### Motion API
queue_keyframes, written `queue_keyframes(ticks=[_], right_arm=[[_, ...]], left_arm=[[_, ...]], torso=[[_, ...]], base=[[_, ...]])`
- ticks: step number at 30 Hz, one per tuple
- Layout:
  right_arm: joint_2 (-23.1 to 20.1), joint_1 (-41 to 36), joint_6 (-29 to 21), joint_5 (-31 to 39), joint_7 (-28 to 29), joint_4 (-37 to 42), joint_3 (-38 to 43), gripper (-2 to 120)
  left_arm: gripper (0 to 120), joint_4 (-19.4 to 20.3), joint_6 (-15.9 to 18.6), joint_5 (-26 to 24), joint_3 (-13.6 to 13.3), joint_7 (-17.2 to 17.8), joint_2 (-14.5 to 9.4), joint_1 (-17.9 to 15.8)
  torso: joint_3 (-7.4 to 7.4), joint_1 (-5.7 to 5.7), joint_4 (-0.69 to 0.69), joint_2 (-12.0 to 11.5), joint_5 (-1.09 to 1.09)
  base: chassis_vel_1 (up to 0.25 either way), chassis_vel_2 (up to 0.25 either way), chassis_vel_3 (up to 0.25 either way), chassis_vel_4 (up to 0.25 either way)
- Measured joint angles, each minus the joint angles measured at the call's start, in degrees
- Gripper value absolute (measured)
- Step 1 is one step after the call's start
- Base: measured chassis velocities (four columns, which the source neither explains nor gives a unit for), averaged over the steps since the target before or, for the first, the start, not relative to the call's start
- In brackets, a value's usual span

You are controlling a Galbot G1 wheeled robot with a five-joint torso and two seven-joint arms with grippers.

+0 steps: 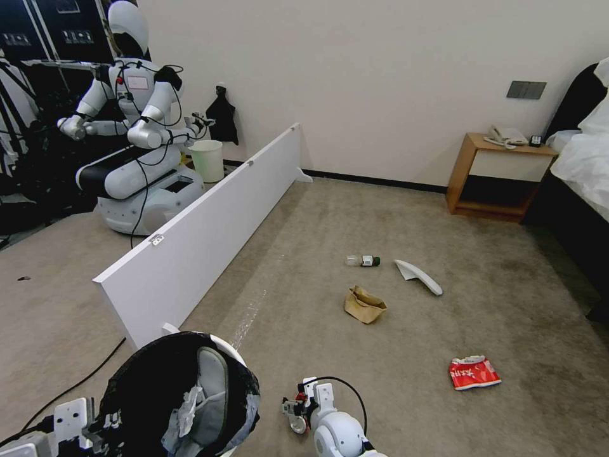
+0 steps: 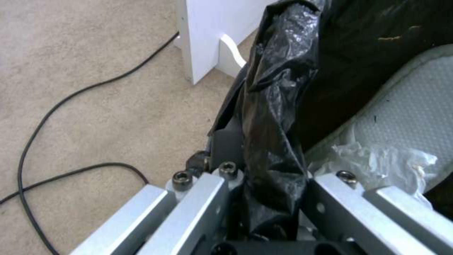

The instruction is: Pick up the trash bin, then pick up the garbage from the floor and place it into the trash bin.

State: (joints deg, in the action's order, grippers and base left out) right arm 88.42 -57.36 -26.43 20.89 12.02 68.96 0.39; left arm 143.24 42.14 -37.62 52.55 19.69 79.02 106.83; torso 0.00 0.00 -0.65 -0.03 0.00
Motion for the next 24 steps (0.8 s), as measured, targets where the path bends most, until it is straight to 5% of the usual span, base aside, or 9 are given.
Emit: queue_keyframes(ticks=[24], right_arm=[[1.31,-0.41,0.35,3.51,0.33,-2.26,1.76,100]], left_arm=[[2,-0.01,0.0,-0.33,0.2,0.04,-0.1,0.7]], torso=[[0.0,0.0,0.0,0.0,0.0]], base=[[0.0,0.0,0.0,0.0]])
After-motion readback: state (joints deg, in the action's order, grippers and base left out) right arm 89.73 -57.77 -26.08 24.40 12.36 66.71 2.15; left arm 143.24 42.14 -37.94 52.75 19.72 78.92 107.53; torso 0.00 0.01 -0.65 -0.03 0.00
